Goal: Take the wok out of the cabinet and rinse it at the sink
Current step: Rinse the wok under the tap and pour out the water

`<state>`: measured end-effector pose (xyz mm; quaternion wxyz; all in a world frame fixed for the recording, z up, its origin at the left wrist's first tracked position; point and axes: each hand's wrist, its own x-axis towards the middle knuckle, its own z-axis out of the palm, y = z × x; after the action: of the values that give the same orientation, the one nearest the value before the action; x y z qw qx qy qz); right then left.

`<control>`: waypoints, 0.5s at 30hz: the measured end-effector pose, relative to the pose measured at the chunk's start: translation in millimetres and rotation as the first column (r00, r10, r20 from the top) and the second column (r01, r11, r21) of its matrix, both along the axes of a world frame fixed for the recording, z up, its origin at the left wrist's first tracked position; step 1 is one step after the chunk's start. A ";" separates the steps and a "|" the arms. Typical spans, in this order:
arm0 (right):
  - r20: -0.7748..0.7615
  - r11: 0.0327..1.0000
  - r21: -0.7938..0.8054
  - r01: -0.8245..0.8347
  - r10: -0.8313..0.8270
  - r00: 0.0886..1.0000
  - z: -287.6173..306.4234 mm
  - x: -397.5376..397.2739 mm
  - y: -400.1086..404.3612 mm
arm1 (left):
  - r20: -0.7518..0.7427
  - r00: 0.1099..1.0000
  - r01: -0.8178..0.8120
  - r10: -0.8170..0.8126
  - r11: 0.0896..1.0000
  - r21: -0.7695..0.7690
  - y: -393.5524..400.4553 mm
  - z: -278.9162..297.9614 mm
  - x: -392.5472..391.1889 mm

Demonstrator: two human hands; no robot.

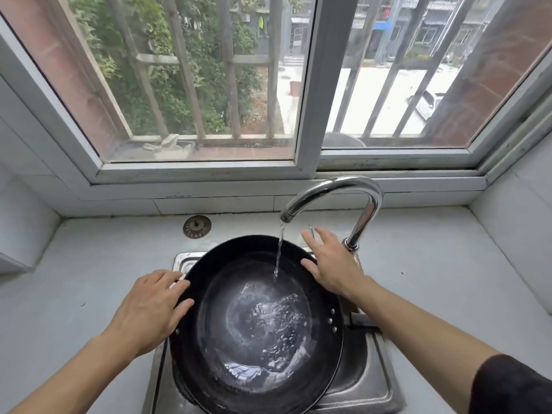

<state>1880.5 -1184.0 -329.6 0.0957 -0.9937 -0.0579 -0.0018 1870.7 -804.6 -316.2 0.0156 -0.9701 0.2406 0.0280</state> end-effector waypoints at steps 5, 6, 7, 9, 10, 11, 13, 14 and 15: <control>0.011 0.989 -0.145 -0.001 0.003 1.000 -4.5 5.7 -5.9 | 0.016 1.000 -0.011 0.011 1.000 -0.009 0.3 0.1 -2.0; 0.017 0.987 -0.158 -0.011 0.014 1.000 -4.6 5.3 -6.7 | 0.021 1.000 -0.014 0.015 1.000 -0.015 0.2 0.4 -3.5; 0.021 0.984 -0.179 -0.024 0.028 0.999 -4.6 5.1 -7.4 | 0.024 1.000 -0.018 0.018 1.000 -0.026 0.3 -0.1 -4.6; 0.026 0.973 -0.225 -0.043 0.050 0.998 -4.2 6.1 -8.2 | 0.020 0.999 -0.026 0.027 0.999 -0.045 0.4 -1.5 -6.0; 0.026 0.970 -0.238 -0.047 0.054 0.998 -3.5 6.3 -8.2 | 0.018 0.999 -0.029 0.030 0.998 -0.048 0.2 -2.4 -6.1; 0.027 0.969 -0.243 -0.048 0.056 0.998 -2.4 6.6 -7.8 | 0.015 0.999 -0.031 0.032 0.998 -0.046 0.0 -3.3 -5.9; 0.028 0.975 -0.218 -0.034 0.041 0.999 0.0 5.6 -5.8 | 0.007 0.999 -0.037 0.037 0.999 -0.038 -0.4 -4.1 -5.5; 0.024 0.982 -0.191 -0.013 0.018 1.000 0.8 4.3 -4.7 | 0.003 0.999 -0.040 0.040 0.999 -0.037 -0.5 -3.9 -5.4; 0.017 0.987 -0.157 0.021 -0.019 1.000 0.9 3.2 -3.3 | -0.001 0.999 -0.045 0.045 0.998 -0.037 -0.9 -3.1 -5.4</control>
<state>1883.7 -1187.2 -328.7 0.0165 -0.9987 -0.0485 -0.0060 1865.3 -805.5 -319.3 -0.0033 -0.9753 0.2194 0.0240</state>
